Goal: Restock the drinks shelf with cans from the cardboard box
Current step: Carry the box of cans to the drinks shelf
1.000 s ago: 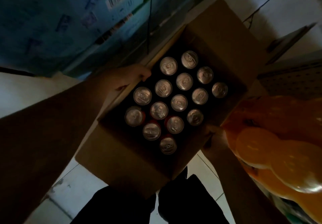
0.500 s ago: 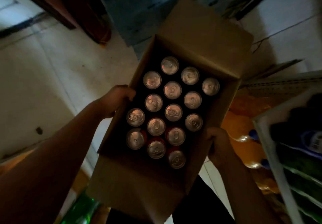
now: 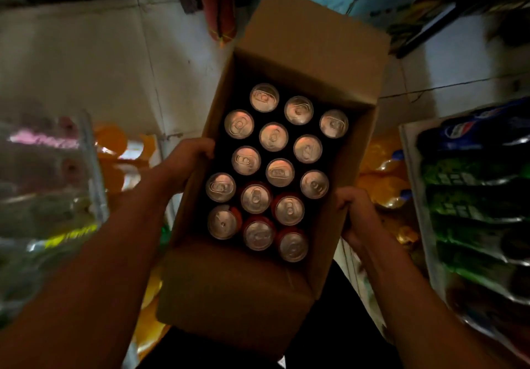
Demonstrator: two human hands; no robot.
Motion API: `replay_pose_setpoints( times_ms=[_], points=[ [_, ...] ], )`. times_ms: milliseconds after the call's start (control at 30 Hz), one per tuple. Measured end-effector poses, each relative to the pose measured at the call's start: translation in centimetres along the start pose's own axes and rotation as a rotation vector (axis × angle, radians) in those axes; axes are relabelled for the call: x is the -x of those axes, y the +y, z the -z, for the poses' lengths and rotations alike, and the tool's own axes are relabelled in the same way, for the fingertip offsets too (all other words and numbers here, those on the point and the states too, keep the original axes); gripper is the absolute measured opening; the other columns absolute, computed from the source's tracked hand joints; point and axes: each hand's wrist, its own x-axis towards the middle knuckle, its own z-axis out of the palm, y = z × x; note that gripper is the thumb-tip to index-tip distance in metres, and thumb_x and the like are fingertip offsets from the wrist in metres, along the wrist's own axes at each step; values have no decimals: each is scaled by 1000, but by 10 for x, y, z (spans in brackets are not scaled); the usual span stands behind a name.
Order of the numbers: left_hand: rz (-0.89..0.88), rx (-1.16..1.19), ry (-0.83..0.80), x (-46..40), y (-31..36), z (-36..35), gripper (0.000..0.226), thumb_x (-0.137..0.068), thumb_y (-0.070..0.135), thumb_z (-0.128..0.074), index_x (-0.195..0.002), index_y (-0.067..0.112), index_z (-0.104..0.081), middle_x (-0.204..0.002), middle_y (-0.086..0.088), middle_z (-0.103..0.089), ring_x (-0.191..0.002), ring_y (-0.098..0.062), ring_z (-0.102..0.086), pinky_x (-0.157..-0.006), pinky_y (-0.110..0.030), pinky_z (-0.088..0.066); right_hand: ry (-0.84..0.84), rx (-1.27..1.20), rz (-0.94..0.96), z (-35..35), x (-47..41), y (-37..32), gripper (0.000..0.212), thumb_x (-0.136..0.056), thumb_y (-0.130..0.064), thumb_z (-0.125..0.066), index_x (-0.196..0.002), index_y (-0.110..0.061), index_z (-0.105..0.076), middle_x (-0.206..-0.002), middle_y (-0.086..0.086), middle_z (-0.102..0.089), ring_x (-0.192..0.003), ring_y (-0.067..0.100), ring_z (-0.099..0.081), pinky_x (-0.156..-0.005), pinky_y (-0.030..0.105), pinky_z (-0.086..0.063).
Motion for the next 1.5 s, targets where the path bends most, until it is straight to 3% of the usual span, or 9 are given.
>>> replay_pose_setpoints(
  times_ms=[200,533,733,867,967,1067,1200,1333,1500],
  points=[
    [1,85,99,80,-78,-7,12,-76,9,-49,-64,8,-46,-40,3,-50,-31,-6,-46,-37,-10,-34,-6,109,9,30,55,70,12,-62,-10,-44,-56,-14,-35,-45,0,-40,-44,19,-38,-51,25,-28],
    [93,65,76,148,-269,-71,33,-86,0,-27,-70,5,-55,-51,-5,-56,-37,-13,-53,-39,-11,-39,-51,190,5,157,74,218,14,-47,-11,-43,-50,-18,-31,-50,0,-32,-43,17,-31,-47,22,-22],
    [90,87,97,196,-369,-102,19,-79,7,-37,-71,4,-54,-46,-2,-58,-40,-16,-53,-43,-15,-40,-64,212,-6,218,109,299,13,-45,-11,-43,-46,-19,-32,-45,-2,-34,-38,16,-32,-44,20,-24],
    [76,86,117,225,-448,-108,49,-86,-1,-29,-53,8,-64,-43,0,-57,-37,-12,-53,-39,-11,-39,-43,243,2,250,133,368,14,-44,-12,-44,-47,-19,-33,-47,-1,-35,-41,16,-32,-47,22,-24],
    [91,76,144,247,-495,-107,17,-64,14,-44,-65,6,-58,-53,-6,-56,-46,-20,-51,-48,-19,-37,-40,247,27,267,146,417,17,-44,-12,-45,-55,-18,-32,-52,1,-34,-45,17,-33,-50,24,-24],
    [46,71,138,278,-544,-108,15,-59,14,-43,-69,7,-53,-52,-4,-53,-39,-14,-50,-43,-15,-35,-69,259,22,288,162,464,18,-43,-14,-46,-58,-15,-36,-56,4,-34,-47,20,-33,-49,24,-24],
    [69,44,162,316,-604,-112,11,-51,17,-46,-59,12,-52,-44,1,-51,-40,-17,-44,-43,-15,-28,-92,277,40,322,183,528,53,-31,-22,-55,-82,-7,-51,-70,9,-36,-57,27,-34,-54,29,-24],
    [31,21,187,349,-662,-130,11,-56,21,-50,-63,12,-48,-44,1,-48,-38,-16,-41,-44,-19,-25,-71,291,53,358,212,582,15,-40,-18,-49,-51,-19,-39,-55,3,-36,-51,21,-34,-52,28,-24],
    [41,26,120,381,-742,-156,23,-41,22,-56,-61,15,-66,-57,-2,-58,-50,-21,-50,-49,-22,-34,-101,259,46,407,235,650,14,-46,-16,-45,-39,-22,-34,-46,-4,-33,-43,15,-30,-50,26,-19]
  ],
)
